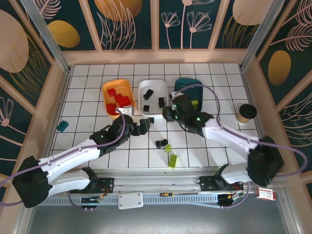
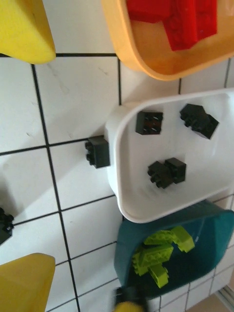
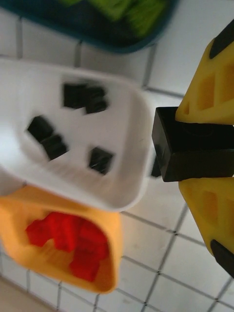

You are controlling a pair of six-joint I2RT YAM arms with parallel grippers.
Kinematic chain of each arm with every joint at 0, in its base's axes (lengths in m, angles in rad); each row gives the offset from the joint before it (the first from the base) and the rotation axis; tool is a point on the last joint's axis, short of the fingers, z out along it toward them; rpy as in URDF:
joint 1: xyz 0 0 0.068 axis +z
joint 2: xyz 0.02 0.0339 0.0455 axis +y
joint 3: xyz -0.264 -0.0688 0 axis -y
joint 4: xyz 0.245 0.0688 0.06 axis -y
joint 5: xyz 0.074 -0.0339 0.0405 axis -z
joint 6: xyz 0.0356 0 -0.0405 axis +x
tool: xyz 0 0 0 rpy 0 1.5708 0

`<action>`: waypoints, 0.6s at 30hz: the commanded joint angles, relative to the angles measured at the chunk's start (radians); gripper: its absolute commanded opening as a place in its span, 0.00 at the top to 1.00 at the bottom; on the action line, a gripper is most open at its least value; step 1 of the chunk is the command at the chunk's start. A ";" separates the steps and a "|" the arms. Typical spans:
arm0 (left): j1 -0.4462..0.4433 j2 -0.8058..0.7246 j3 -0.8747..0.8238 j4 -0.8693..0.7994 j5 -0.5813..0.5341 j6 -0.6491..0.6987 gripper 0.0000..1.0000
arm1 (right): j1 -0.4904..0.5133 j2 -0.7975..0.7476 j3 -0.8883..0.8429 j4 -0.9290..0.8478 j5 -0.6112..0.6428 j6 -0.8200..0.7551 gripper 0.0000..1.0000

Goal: Sort the legos into containers by color
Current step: Place the lego in the container.

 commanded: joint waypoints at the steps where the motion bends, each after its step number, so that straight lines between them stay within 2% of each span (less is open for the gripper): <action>1: 0.006 -0.035 -0.041 -0.041 -0.027 -0.048 0.01 | -0.034 0.164 0.119 0.083 -0.045 -0.067 0.86; 6: 0.005 -0.073 -0.088 -0.052 -0.026 -0.072 0.01 | -0.068 0.418 0.331 0.068 -0.081 -0.078 0.85; 10: 0.006 -0.071 -0.099 -0.061 -0.011 -0.074 0.01 | -0.081 0.555 0.448 0.044 -0.077 -0.068 0.79; 12: 0.006 -0.063 -0.104 -0.063 -0.006 -0.076 0.01 | -0.088 0.592 0.495 0.032 -0.088 -0.057 0.70; 14: 0.006 -0.056 -0.112 -0.052 0.005 -0.074 0.01 | -0.093 0.615 0.534 0.016 -0.096 -0.048 0.53; 15: 0.007 -0.054 -0.114 -0.047 0.009 -0.074 0.01 | -0.093 0.617 0.545 0.013 -0.095 -0.047 0.49; 18: 0.007 -0.045 -0.117 -0.031 0.028 -0.068 0.01 | -0.092 0.587 0.549 0.003 -0.090 -0.047 0.40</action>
